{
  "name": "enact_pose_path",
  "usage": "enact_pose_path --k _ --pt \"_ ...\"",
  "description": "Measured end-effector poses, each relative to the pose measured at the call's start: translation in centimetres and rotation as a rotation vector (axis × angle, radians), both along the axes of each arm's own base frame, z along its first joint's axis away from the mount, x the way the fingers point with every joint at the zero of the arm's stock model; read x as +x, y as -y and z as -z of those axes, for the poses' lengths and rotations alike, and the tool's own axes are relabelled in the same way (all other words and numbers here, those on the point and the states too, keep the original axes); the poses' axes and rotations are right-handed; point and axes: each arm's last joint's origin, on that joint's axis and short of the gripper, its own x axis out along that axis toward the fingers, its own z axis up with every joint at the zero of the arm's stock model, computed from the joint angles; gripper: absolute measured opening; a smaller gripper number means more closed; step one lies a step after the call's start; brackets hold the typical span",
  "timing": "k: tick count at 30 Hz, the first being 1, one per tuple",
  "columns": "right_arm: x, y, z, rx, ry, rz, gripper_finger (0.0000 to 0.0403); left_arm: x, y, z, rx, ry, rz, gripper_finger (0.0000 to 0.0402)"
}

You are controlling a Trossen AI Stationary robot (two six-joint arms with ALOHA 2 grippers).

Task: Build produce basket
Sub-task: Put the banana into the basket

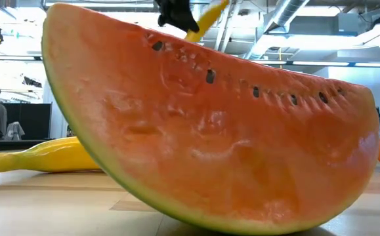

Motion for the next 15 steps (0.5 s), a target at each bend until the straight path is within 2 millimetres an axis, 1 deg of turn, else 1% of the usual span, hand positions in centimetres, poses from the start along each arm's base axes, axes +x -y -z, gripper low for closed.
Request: enact_pose_path --k 2,5,10,15 --pt "0.0 0.0 0.0 0.0 0.0 0.0 0.0016 1.0 -0.6 1.3 -0.023 -0.028 0.027 0.0071" --pt "0.0 0.0 0.0 0.0 0.0 0.0 0.0017 3.0 -1.3 3.6 -0.025 -0.069 0.052 0.0071" --pt "0.0 0.0 0.0 0.0 0.0 0.0 0.0014 5.9 -2.3 7.0 0.021 -0.105 0.054 0.0071" --pt "0.0 0.0 0.0 0.0 -0.001 0.0 0.0015 7.6 -3.5 10.3 0.006 -0.159 0.041 0.0071"
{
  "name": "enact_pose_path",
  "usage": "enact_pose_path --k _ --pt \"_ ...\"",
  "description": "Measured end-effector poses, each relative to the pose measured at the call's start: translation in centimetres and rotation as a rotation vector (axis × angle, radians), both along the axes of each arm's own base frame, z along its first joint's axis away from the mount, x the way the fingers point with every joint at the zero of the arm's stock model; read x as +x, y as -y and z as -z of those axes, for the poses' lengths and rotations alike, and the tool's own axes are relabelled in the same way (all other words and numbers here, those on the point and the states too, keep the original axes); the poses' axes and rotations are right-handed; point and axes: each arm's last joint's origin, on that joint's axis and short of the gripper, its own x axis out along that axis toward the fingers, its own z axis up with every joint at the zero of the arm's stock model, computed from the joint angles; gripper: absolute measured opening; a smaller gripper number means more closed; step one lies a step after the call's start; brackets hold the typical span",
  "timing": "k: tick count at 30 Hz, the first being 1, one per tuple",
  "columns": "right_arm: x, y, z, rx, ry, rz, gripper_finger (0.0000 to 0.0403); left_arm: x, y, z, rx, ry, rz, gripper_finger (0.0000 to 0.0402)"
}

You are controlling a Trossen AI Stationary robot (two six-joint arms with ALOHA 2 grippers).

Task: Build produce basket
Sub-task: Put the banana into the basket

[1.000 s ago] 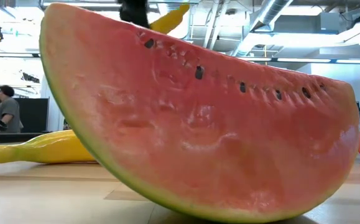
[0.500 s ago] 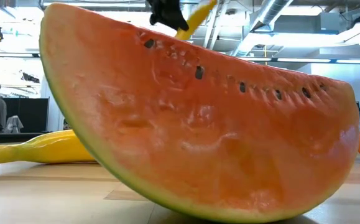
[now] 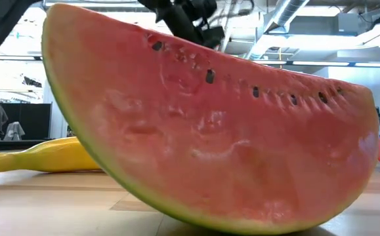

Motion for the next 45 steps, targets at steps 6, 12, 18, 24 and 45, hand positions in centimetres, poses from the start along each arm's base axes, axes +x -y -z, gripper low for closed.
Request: enact_pose_path --k 6,12,18,24,45 --pt "0.0 0.0 0.0 0.0 0.0 0.0 0.0014 0.7 -1.2 2.8 -0.02 -0.067 -0.033 0.0071" --pt "0.0 0.0 0.0 0.0 0.0 0.0 0.0015 0.9 -2.3 3.8 0.012 -0.088 -0.072 0.0071" --pt "0.0 0.0 0.0 0.0 0.0 0.0 0.0014 0.4 -3.0 4.2 -0.028 -0.116 -0.068 0.0071" --pt "0.0 0.0 0.0 0.0 0.0 0.0 0.0016 -0.3 -2.9 4.6 -0.054 -0.192 -0.071 0.0071" --pt "0.0 0.0 0.0 -0.001 0.0 0.0 0.0014 -1.5 -2.6 5.7 -0.093 -0.35 -0.143 0.0071"
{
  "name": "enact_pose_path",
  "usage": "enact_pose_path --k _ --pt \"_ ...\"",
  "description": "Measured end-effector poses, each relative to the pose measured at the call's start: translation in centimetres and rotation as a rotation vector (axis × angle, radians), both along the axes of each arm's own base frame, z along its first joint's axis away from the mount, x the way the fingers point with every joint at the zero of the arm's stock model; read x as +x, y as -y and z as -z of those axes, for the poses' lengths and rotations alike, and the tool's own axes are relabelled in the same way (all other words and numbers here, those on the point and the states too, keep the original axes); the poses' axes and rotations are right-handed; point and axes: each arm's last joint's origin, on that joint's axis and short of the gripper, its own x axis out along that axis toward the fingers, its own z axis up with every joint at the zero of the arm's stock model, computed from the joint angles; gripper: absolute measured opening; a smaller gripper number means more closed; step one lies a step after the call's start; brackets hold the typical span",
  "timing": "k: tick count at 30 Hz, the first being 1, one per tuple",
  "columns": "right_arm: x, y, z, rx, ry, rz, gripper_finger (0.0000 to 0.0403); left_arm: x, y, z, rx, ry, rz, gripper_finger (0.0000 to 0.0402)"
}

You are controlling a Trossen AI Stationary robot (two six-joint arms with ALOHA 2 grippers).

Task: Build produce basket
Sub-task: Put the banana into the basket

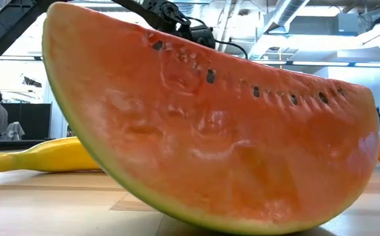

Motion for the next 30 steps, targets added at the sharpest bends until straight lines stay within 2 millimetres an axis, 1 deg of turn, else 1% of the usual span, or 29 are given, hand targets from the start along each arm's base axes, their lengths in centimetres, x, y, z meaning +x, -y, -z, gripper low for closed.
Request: enact_pose_path --k 2,5,7,8,10,15,16,21,23,26,30 --pt "0.0 0.0 0.0 -0.001 0.0 -0.001 0.0014 0.0 0.0 0.3 -0.021 -0.006 0.006 0.0071" --pt "0.0 0.0 0.0 -0.002 0.0 -0.001 0.0016 0.6 -0.2 1.6 -0.051 -0.01 0.016 0.0071" --pt "0.0 0.0 0.0 -0.002 0.0 -0.003 0.0017 0.7 -0.1 2.8 -0.062 -0.056 0.013 0.0071" --pt "0.0 0.0 0.0 -0.003 -0.001 -0.003 0.0016 0.7 -0.1 3.1 -0.056 -0.065 0.01 0.0071" --pt "0.0 0.0 0.0 -0.003 -0.002 -0.004 0.0015 0.7 0.0 3.2 -0.04 -0.09 0.003 0.0071" --pt "0.0 0.0 0.0 -0.003 -0.001 -0.003 0.0014 0.9 0.2 3.0 -0.03 -0.078 -0.001 0.0073" --pt "0.0 0.0 0.0 -0.002 -0.001 -0.003 0.0015 0.9 0.2 2.9 -0.028 -0.072 -0.001 0.0085" --pt "0.0 0.0 0.0 -0.002 -0.001 -0.003 0.0017 1.0 0.2 2.8 -0.03 -0.061 -0.017 0.018" --pt "0.0 0.0 0.0 -0.002 -0.001 -0.003 0.0016 1.0 0.2 2.8 -0.032 -0.055 -0.03 0.021" --pt "0.0 0.0 0.0 -0.002 -0.001 -0.003 0.0016 1.0 0.2 2.3 -0.038 -0.054 -0.042 0.0236" --pt "0.0 0.0 0.0 -0.002 -0.003 -0.003 0.002 1.5 0.4 0.5 -0.029 -0.02 -0.037 0.0246"
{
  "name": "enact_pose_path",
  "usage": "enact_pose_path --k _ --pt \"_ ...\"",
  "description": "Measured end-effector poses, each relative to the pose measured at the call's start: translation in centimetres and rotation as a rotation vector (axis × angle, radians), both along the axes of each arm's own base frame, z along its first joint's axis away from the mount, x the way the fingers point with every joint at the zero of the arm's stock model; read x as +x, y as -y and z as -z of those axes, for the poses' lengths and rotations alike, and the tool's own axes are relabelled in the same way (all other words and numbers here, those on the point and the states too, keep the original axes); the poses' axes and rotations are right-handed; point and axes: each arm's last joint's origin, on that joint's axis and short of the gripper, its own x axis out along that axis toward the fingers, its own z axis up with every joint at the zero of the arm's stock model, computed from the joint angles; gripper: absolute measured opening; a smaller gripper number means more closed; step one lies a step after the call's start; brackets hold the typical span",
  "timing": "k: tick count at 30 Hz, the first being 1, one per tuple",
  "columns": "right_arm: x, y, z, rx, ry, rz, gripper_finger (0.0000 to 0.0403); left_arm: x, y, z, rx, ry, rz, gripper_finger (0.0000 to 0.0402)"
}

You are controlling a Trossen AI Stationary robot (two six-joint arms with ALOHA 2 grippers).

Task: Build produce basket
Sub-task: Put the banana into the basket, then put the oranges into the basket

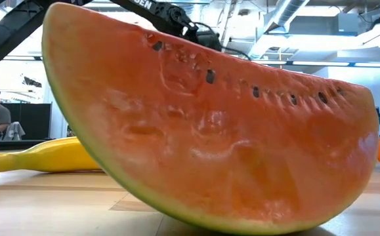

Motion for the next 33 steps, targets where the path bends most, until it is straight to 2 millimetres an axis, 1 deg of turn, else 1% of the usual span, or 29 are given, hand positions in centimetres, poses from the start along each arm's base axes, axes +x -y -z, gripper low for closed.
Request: enact_pose_path --k 4,7,10,14,18,21,24,27,30,33 --pt "0.0 0.0 0.1 -0.003 -0.008 -0.001 0.0022 0.9 0.9 -3.4 0.024 0.069 0.025 0.0246" --pt "-0.1 0.0 0.2 -0.014 -0.024 -0.007 0.0021 1.0 2.0 -6.2 0.027 0.095 0.036 0.0246" --pt "-0.2 0.0 0.4 -0.01 -0.054 -0.02 0.0021 0.8 3.7 -8.7 0.028 0.102 0.048 0.0246" --pt "-0.4 0.0 0.8 0.013 -0.092 -0.031 0.0023 0.0 6.5 -11.3 0.063 0.047 0.053 0.0246" --pt "-0.5 -0.1 0.9 0.031 -0.109 -0.066 0.0029 -1.5 9.9 -12.3 0.15 -0.038 0.046 0.0246" --pt "-0.6 -0.2 0.9 0.051 -0.118 -0.103 0.0033 -2.9 12.4 -13.5 0.201 -0.061 0.003 0.0246" --pt "-1.0 -0.2 1.3 0.069 -0.171 -0.117 0.0037 -3.6 14.9 -15.0 0.215 0.02 0.003 0.0246" --pt "-1.6 -0.2 2.1 0.122 -0.26 -0.079 0.0041 -4.9 17.0 -16.5 0.227 0.1 -0.029 0.0246" --pt "-2.3 -0.1 2.9 0.176 -0.369 -0.027 0.0043 -5.6 18.6 -17.3 0.229 0.166 -0.078 0.0244" --pt "-2.8 -0.5 3.7 0.221 -0.485 0.019 0.0045 -6.3 19.6 -18.0 0.26 0.216 -0.113 0.0239"
